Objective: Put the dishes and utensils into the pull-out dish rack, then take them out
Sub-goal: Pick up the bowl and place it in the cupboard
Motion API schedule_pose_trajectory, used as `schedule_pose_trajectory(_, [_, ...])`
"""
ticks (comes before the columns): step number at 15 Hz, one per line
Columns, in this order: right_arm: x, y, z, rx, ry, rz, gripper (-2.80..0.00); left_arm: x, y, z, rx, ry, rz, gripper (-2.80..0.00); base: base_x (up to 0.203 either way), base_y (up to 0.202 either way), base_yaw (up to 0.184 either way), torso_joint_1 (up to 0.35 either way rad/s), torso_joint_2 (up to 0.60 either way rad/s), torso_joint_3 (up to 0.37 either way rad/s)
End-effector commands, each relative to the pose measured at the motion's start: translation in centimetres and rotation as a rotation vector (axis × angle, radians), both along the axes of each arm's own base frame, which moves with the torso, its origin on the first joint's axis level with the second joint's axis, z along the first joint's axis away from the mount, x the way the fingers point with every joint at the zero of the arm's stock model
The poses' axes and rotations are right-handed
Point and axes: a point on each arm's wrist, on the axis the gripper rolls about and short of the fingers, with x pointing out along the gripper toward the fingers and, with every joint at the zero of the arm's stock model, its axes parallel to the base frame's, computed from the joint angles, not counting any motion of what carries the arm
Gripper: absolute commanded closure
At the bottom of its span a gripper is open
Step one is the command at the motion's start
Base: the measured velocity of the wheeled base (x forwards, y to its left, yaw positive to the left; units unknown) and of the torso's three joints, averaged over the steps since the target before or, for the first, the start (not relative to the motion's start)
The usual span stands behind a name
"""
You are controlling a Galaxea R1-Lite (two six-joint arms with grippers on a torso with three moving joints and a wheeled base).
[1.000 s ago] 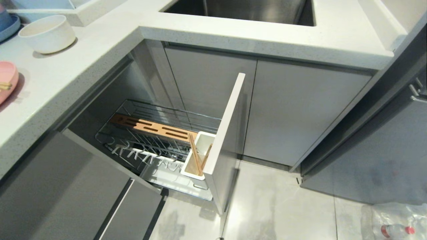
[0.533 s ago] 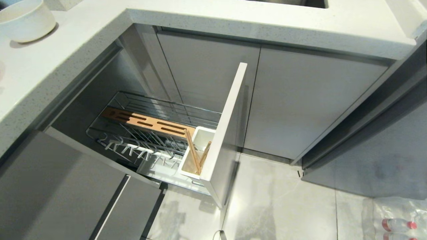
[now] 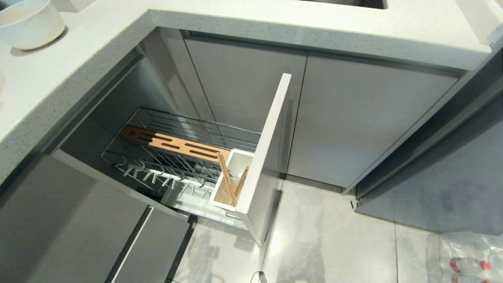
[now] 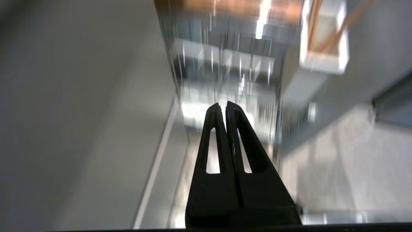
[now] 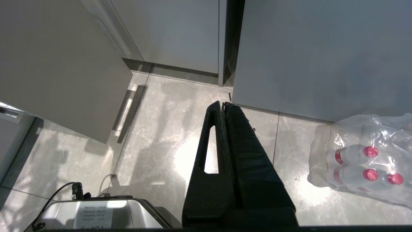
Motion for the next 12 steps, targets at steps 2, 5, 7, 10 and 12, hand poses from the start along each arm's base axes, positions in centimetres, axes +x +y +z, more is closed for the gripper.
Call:
schedule_pose_trajectory(2, [0.0, 0.0, 0.0, 0.0, 0.002, 0.0, 0.0, -2.2, 0.0, 4.8, 0.004, -0.168, -0.002, 0.0, 0.0, 0.0, 0.0, 0.0, 0.0, 0.0])
schedule_pose_trajectory(5, [0.0, 0.0, 0.0, 0.0, 0.002, 0.0, 0.0, -5.9, 0.0, 12.4, 0.019, -0.302, 0.006, 0.0, 0.0, 0.0, 0.0, 0.0, 0.0, 0.0])
schedule_pose_trajectory(7, [0.0, 0.0, 0.0, 0.0, 0.002, 0.0, 0.0, -6.7, 0.0, 18.6, 0.063, -0.336, 0.035, 0.0, 0.0, 0.0, 0.0, 0.0, 0.0, 0.0])
schedule_pose_trajectory(10, [0.0, 0.0, 0.0, 0.0, 0.002, 0.0, 0.0, -2.0, 0.2, 27.3, 0.093, -0.274, 0.114, 0.0, 0.0, 0.0, 0.0, 0.0, 0.0, 0.0])
schedule_pose_trajectory(12, [0.0, 0.0, 0.0, 0.0, 0.002, 0.0, 0.0, 2.8, 0.3, 31.7, 0.086, -0.238, 0.168, 0.0, 0.0, 0.0, 0.0, 0.0, 0.0, 0.0])
